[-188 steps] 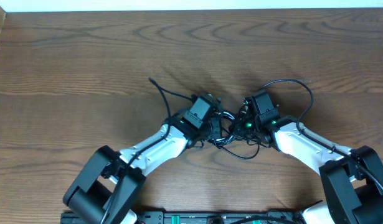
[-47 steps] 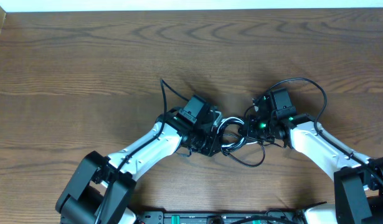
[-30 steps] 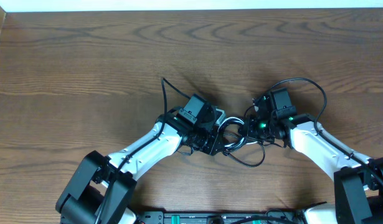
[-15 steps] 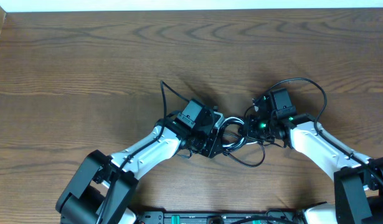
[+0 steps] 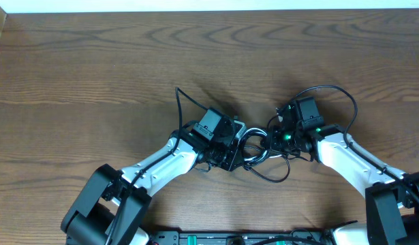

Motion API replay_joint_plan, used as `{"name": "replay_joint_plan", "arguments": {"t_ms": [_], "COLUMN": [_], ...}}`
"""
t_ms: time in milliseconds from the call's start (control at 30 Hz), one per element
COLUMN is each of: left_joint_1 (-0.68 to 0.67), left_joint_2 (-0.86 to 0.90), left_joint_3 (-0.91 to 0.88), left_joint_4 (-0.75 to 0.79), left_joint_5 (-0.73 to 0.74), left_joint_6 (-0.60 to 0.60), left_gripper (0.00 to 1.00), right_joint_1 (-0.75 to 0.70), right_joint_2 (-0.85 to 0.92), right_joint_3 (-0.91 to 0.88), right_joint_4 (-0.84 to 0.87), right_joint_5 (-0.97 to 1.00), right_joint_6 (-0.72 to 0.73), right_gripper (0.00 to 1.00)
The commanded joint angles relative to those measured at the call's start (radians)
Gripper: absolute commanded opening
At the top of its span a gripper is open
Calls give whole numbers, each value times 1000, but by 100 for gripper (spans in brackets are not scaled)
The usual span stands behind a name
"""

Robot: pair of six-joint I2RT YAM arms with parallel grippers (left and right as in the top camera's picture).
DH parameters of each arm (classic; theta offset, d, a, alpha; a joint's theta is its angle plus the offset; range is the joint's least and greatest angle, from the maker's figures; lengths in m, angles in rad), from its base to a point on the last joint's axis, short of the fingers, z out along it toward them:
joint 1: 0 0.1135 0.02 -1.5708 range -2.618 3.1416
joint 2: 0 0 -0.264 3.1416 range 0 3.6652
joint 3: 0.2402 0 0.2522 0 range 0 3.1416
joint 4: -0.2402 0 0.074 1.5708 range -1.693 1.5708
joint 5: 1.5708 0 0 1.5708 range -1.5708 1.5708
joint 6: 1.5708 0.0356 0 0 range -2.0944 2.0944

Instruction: Untangle cables

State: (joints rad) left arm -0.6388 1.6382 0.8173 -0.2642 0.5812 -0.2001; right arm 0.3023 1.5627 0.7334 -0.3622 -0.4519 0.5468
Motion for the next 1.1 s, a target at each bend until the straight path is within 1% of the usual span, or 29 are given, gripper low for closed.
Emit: {"name": "replay_joint_plan", "arguments": {"t_ms": [0, 400, 433, 500, 667, 733, 800, 967, 1067], "left_joint_1": [-3, -7, -13, -29, -48, -48, -48, -44, -24], "left_joint_2": [8, 9, 9, 10, 10, 10, 10, 5, -16], "left_joint_3": [-11, -17, -20, -27, -28, -28, -28, -28, -27], "left_joint_4": [1, 17, 21, 41, 46, 46, 46, 42, 36], "left_joint_5": [14, 13, 13, 12, -29, -29, -28, 2, 114], "left_joint_6": [20, 20, 19, 19, 15, 15, 11, 5, 14], "left_gripper": [27, 28, 31, 31, 30, 20, 7, 7, 8], "right_joint_1": [-7, -7, -7, -7, -7, -7, -7, -7, -7], "right_joint_2": [-8, -8, -8, -8, -8, -8, -8, -8, -8], "right_joint_3": [5, 5, 5, 5, 5, 5, 5, 5, 5], "right_joint_4": [3, 3, 3, 3, 3, 2, 2, 2, 0], "right_joint_5": [5, 5, 5, 5, 4, 5, 5, 3, -3], "right_joint_6": [-10, -10, -10, -10, -10, -10, -10, -10, -11], "right_gripper": [1, 1, 1, 1, 1, 1, 1, 1, 1]}}
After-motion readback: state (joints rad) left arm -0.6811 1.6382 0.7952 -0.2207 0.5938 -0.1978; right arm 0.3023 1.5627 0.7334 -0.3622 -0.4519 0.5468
